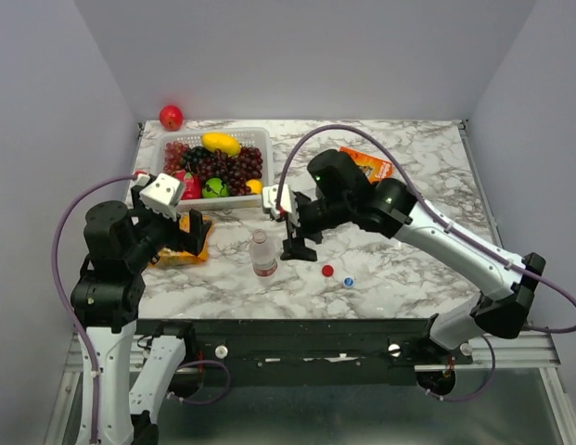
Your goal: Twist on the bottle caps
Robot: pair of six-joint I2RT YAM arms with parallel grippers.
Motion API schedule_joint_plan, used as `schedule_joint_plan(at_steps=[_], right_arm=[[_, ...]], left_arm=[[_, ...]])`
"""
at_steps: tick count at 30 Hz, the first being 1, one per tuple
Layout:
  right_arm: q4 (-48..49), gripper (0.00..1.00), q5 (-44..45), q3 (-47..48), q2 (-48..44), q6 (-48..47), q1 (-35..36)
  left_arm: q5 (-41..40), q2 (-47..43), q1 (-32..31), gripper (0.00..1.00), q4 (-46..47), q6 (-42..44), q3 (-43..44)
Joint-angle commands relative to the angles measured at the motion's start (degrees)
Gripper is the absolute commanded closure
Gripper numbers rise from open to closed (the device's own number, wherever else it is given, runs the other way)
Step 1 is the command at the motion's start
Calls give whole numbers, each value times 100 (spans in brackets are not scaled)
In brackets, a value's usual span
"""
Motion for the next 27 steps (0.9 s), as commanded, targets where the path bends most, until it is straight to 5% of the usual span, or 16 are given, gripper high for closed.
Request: schedule_joint_plan(at_steps=[1, 18, 27], right_arm=[[571, 11, 247, 74, 230, 62, 241], [1020, 24, 273, 295, 1276, 845, 258], [1301, 41, 422, 268, 1531, 1073, 258]], left_arm=[[253, -533, 136, 1, -434, -171, 144], [525, -798, 602, 1, -584, -303, -94], [885, -605, 602, 1, -522, -189, -348]])
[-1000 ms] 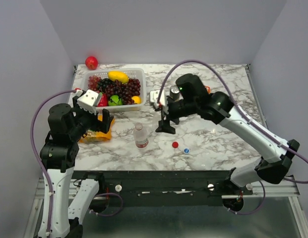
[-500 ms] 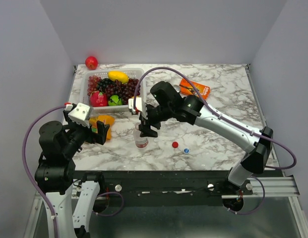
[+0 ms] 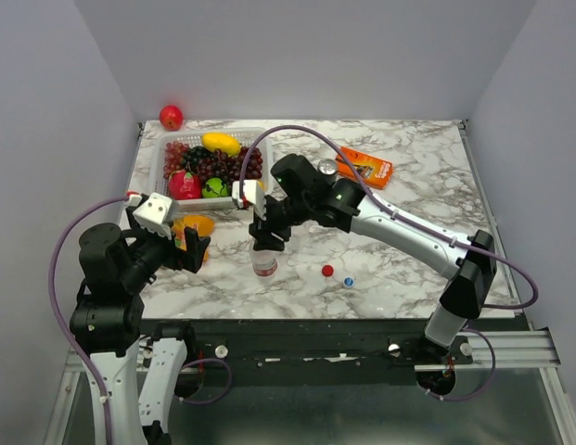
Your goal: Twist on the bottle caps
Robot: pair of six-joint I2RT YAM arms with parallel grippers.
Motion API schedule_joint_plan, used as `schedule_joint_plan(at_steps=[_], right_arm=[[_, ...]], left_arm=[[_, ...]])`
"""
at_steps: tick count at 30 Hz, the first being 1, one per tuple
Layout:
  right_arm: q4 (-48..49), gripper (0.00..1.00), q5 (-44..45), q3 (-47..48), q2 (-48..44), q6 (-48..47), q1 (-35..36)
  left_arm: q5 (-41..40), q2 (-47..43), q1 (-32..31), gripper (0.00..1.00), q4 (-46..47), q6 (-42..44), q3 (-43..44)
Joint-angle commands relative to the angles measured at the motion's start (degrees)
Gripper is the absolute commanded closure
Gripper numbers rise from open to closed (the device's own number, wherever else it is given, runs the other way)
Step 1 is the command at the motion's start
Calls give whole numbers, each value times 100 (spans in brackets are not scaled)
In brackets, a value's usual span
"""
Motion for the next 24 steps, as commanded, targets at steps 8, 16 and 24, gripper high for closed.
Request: schedule_joint_plan(at_steps=[8, 16, 24], right_arm=[[71, 81, 501, -15, 129, -9, 11], [-1116, 99, -165, 1003, -470, 543, -498], [-1249, 99, -861, 1787, -338, 966, -621]], left_arm=[[1038, 446, 45, 1, 559, 425, -769], [2418, 16, 36, 1, 973, 1752, -1454], [2842, 50, -166, 1, 1956, 1190, -2000]])
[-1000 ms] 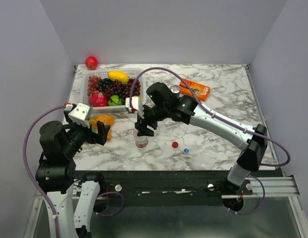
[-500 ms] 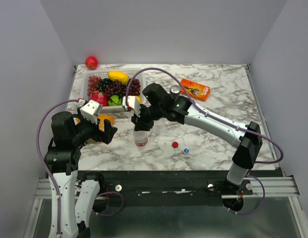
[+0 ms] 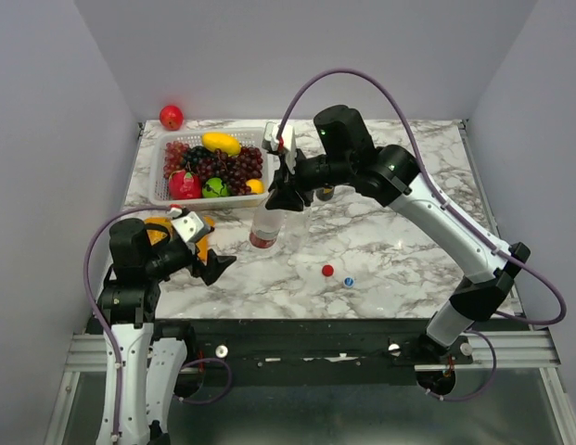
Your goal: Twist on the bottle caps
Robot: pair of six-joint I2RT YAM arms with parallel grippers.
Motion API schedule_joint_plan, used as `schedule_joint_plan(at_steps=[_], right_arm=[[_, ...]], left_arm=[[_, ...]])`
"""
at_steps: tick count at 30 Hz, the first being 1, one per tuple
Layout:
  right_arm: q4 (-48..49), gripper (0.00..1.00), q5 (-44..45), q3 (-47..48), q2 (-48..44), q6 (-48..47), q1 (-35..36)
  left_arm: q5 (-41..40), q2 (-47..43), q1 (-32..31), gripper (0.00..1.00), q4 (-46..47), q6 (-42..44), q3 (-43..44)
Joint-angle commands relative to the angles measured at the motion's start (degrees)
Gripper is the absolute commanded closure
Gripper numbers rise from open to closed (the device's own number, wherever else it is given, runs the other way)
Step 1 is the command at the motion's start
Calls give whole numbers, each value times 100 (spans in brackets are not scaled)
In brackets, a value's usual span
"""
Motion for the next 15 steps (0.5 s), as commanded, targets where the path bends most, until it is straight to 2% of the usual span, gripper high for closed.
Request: schedule_joint_plan(at_steps=[1, 4, 9, 10, 13, 15], right_arm=[[-265, 99, -603, 203, 38, 311, 78], [-291, 99, -656, 325, 117, 302, 78], [-204, 99, -770, 616, 310, 477, 69], [-204, 99, -805, 651, 337, 478, 78], [-195, 99, -832, 748, 390, 522, 69], [-221, 99, -911, 757, 390, 504, 78]], left_arm=[[378, 129, -159, 1, 878, -217, -286], [457, 418, -318, 1, 1019, -288, -295], [-6, 700, -1397, 1, 1413, -420, -365], [-70, 805, -1773, 1, 1467, -455, -392], [-315, 1051, -2215, 1, 1756, -647, -514], [-544, 1087, -2269, 1, 2307, -971, -629]])
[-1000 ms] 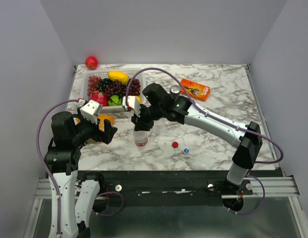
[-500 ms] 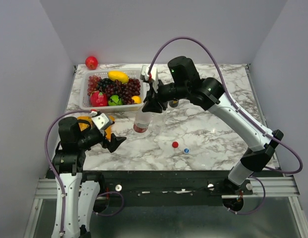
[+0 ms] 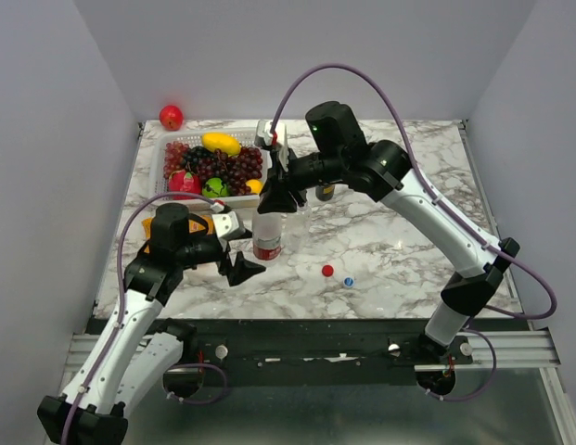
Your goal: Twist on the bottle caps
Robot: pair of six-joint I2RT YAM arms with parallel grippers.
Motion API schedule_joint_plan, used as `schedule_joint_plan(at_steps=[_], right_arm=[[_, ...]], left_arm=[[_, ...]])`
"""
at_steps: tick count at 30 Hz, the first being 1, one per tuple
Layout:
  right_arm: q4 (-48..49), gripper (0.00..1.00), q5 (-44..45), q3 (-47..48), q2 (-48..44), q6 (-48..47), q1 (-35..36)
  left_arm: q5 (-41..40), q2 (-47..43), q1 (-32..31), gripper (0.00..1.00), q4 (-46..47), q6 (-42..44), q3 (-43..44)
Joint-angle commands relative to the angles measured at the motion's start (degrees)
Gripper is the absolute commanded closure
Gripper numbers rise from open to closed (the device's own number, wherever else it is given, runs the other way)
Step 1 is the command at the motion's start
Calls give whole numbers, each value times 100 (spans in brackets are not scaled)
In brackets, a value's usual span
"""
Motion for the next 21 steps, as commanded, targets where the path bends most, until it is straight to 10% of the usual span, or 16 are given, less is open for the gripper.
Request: schedule_joint_plan(at_steps=[1, 21], right_arm=[[-90, 99, -410, 234, 69, 111, 28], [42, 99, -613, -3, -20, 154, 28]], left_arm=[[-745, 134, -245, 1, 1104, -593, -316], [44, 486, -342, 2, 1528, -840, -300]])
